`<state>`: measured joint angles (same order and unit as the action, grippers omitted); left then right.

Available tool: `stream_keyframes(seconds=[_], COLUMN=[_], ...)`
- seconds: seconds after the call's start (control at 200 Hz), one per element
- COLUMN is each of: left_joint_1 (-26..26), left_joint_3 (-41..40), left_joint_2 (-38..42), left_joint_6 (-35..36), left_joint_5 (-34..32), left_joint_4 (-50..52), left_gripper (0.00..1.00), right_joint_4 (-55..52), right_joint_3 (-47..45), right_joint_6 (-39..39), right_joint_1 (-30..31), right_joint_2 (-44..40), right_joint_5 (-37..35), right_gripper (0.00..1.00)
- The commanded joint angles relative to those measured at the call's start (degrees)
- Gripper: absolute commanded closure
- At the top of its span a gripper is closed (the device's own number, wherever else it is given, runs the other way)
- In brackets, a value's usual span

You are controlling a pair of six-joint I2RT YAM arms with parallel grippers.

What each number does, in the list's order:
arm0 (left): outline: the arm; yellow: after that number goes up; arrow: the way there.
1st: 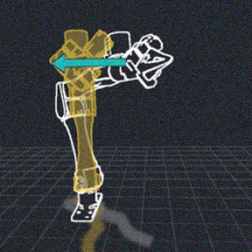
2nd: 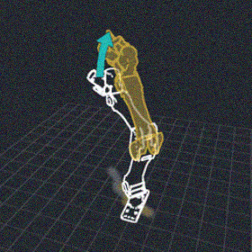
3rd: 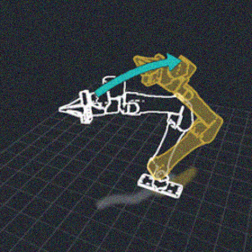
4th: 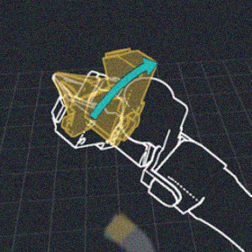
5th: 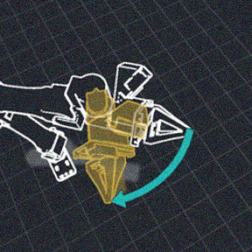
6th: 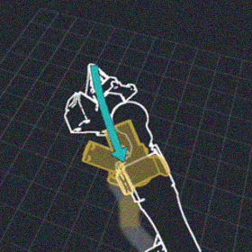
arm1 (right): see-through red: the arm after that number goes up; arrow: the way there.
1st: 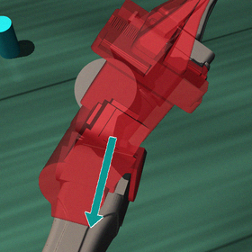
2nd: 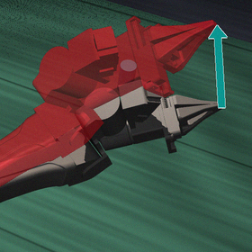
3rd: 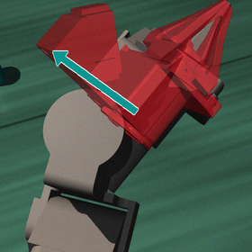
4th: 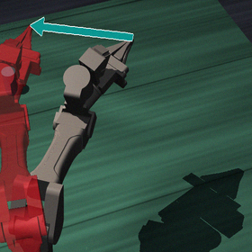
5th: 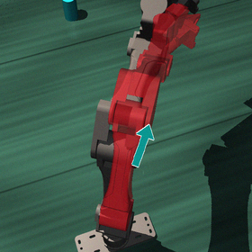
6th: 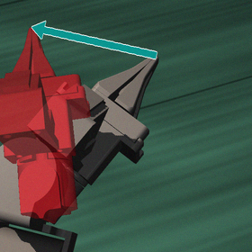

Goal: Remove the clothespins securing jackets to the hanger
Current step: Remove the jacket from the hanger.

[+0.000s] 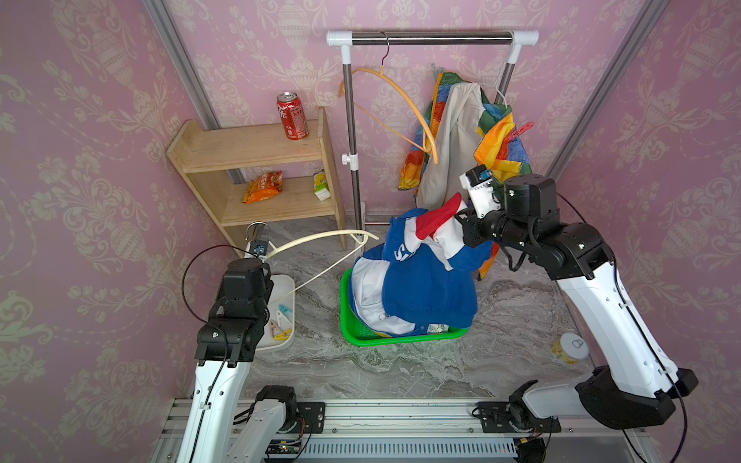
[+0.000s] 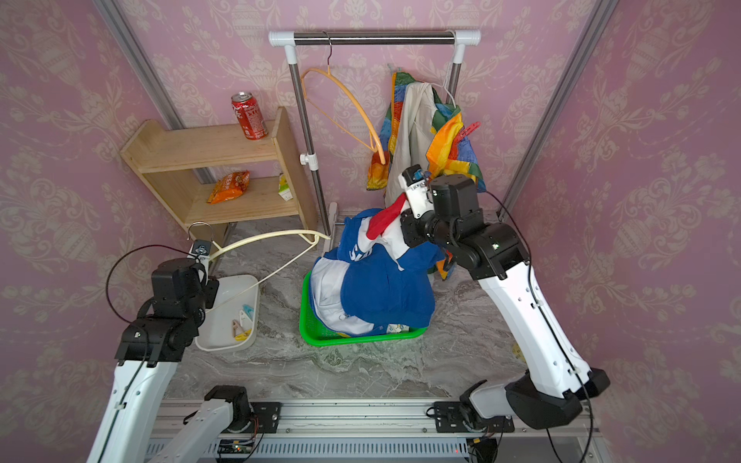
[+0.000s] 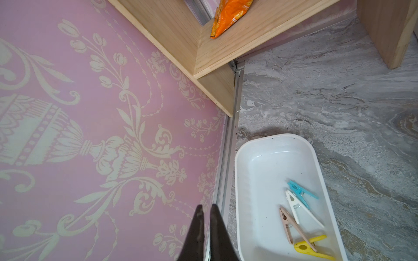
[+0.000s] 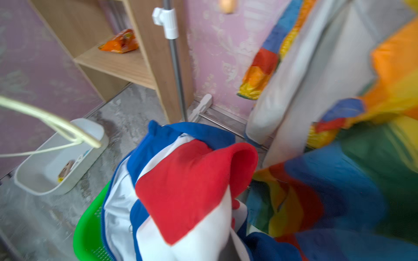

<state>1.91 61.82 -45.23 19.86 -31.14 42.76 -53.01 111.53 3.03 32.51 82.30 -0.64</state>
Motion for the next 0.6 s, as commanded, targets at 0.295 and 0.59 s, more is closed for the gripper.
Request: stream_keyframes(seconds=[0.295, 0.59], left_joint_1=[-6.26, -9.30], left_joint_3=[0.73, 1.19], left_joint_2=[1.36, 0.96], left_joint_6=[-3.03, -4.49], left_joint_5=[-17.30, -14.30], left_joint_4=[-5.10, -7.41], left_gripper=[1.00, 1.00], right_joint_4=[-1.86, 5.68], right_joint_3=[-15.23, -20.50], right_joint_6=[-1.93, -3.41], right_joint_1=[10.32, 9.85], right_joint_2=[4.58, 16.29], right_joint_5=[4.57, 8.26], right_gripper=[1.00, 1.00])
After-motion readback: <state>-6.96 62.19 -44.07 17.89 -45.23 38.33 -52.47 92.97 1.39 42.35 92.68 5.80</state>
